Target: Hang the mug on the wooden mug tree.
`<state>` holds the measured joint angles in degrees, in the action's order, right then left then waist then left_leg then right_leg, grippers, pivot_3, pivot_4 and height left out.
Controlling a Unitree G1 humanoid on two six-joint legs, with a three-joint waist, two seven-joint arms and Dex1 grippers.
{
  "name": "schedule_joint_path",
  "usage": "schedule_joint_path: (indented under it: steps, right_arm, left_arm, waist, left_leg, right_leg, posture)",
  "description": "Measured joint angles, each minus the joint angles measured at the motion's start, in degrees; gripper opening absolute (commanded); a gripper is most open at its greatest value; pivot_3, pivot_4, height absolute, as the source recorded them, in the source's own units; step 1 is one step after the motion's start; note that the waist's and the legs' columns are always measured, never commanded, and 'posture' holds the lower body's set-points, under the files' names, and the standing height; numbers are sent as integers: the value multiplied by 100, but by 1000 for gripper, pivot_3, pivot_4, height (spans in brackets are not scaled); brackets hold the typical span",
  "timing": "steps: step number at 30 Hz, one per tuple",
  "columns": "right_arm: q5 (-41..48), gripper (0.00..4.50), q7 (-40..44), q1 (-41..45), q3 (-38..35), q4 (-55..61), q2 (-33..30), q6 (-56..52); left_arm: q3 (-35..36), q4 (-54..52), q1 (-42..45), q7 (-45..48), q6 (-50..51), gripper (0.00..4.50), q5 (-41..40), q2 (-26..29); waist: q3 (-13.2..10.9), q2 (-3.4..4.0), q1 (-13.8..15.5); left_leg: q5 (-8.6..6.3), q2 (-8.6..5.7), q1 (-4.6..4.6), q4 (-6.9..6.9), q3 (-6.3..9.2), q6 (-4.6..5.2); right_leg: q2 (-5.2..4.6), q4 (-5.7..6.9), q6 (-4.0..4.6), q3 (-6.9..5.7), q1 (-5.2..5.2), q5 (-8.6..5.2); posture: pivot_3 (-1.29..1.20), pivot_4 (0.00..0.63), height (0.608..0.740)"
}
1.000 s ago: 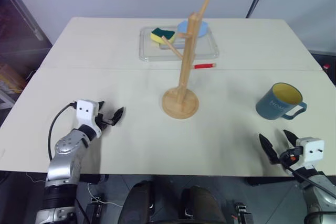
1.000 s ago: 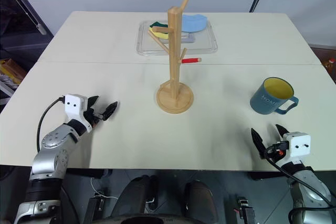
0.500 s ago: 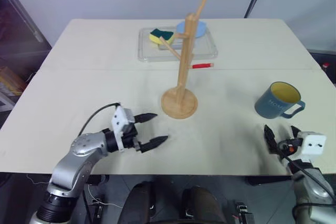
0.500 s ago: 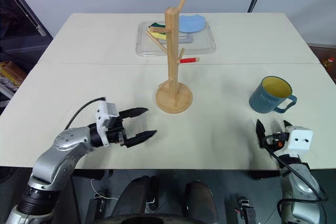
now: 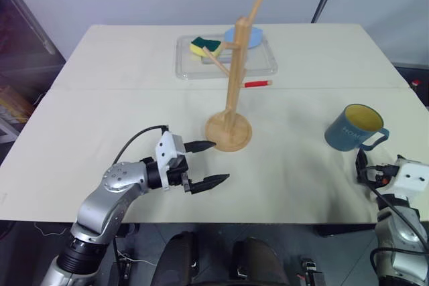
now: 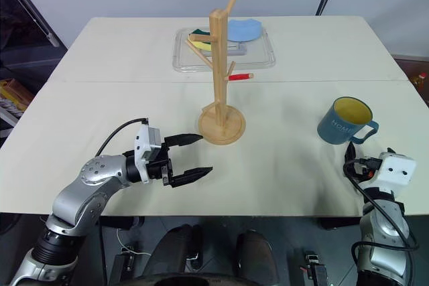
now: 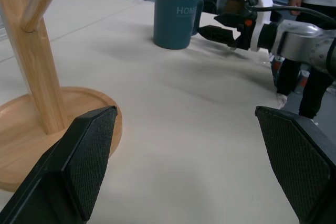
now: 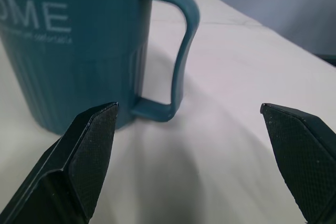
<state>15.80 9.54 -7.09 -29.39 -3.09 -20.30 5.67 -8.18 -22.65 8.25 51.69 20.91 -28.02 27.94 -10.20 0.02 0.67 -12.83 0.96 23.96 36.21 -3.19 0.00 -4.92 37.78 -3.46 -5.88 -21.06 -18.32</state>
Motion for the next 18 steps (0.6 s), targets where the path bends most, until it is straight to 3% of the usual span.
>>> schedule_joint_path:
  steps: [18]
  right_arm:
    - [-208,4479,-163,508,-4,-464,-246,-176]
  left_arm:
    - [2,-188,106,-44,147,4500,-142,-2]
  waist:
    - [0,0,-6]
  left_leg:
    - [0,1,-5,0,-13,0]
  right_leg:
    - [5,11,0,20,-7,0]
  posture:
    - [0,150,740]
